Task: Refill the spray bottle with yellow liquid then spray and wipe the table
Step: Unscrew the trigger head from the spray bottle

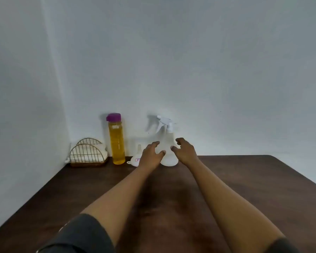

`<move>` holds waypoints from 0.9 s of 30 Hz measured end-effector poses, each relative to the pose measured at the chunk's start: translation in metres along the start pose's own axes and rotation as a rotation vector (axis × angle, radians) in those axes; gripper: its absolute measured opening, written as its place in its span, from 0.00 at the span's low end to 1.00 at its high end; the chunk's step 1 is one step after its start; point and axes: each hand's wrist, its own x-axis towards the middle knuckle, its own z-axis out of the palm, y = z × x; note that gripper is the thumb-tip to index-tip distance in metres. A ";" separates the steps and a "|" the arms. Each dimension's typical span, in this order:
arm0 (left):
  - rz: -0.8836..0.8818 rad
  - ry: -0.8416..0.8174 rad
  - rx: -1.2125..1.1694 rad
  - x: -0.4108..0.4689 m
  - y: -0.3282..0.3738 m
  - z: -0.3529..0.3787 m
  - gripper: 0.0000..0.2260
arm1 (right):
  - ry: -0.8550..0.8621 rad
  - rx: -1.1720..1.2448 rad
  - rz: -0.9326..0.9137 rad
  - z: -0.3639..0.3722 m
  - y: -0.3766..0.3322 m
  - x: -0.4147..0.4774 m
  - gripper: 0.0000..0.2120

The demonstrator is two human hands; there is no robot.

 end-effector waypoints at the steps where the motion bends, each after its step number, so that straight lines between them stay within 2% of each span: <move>1: -0.012 -0.008 -0.030 0.008 -0.004 0.005 0.24 | -0.031 0.028 0.027 0.005 0.004 0.011 0.24; 6: -0.039 -0.078 -0.145 0.030 -0.026 0.018 0.26 | -0.114 0.129 0.081 0.019 0.024 0.045 0.26; 11: -0.024 -0.111 -0.229 0.024 -0.031 0.019 0.26 | -0.112 0.145 0.045 0.016 0.028 0.045 0.28; 27: -0.051 -0.087 -0.376 -0.124 -0.002 -0.030 0.29 | -0.112 0.143 -0.032 -0.006 -0.004 -0.097 0.23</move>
